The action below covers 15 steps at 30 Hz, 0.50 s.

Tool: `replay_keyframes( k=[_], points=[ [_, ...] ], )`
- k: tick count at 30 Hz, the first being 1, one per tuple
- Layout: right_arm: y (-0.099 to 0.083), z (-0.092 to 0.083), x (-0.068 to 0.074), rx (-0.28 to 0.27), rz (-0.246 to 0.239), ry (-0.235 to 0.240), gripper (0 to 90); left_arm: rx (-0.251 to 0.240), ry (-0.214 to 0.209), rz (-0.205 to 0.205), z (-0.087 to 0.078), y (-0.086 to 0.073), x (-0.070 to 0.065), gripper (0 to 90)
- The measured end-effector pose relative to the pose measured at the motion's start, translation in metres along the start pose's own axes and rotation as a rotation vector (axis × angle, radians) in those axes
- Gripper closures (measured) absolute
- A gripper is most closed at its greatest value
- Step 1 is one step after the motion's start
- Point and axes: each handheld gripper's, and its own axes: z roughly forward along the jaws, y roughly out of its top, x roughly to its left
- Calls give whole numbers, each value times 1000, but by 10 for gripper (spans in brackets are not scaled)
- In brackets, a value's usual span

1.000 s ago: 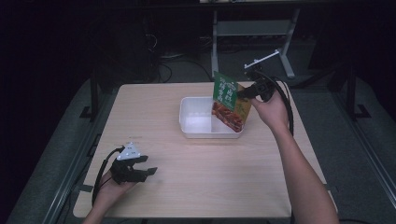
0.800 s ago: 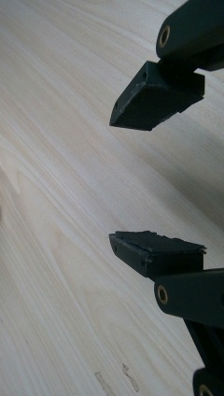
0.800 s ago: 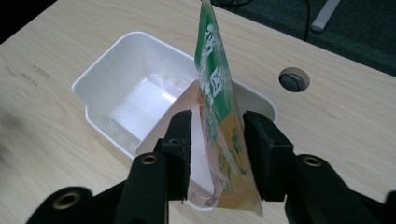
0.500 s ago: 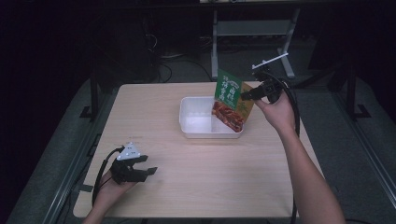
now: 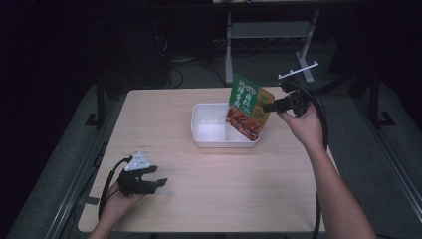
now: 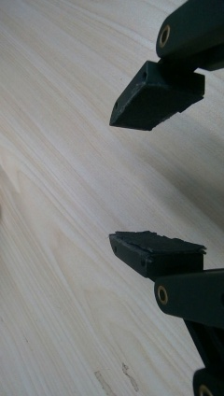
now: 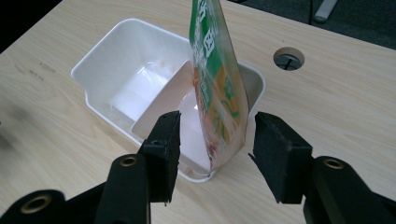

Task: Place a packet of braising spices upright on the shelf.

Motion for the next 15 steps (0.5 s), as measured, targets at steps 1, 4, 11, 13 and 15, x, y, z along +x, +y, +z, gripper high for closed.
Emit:
replay_keyframes(
  k=[1, 4, 11, 13, 15],
  points=[
    [0, 0, 0, 0, 0, 0, 498, 0, 0, 0, 0, 0, 0, 372],
    [-5, -2, -1, 0, 0, 8, 491, 0, 1, 1, 0, 0, 0, 372],
    [-15, -5, -1, 3, 1, 31, 471, 2, 1, 1, 0, 0, 0, 371],
    [-20, -5, -1, 4, -3, 38, 467, 0, 2, 1, 0, 0, 0, 371],
    [-21, -5, -1, 3, 0, 40, 465, 0, 2, 1, 0, 0, 0, 371]
  ],
)
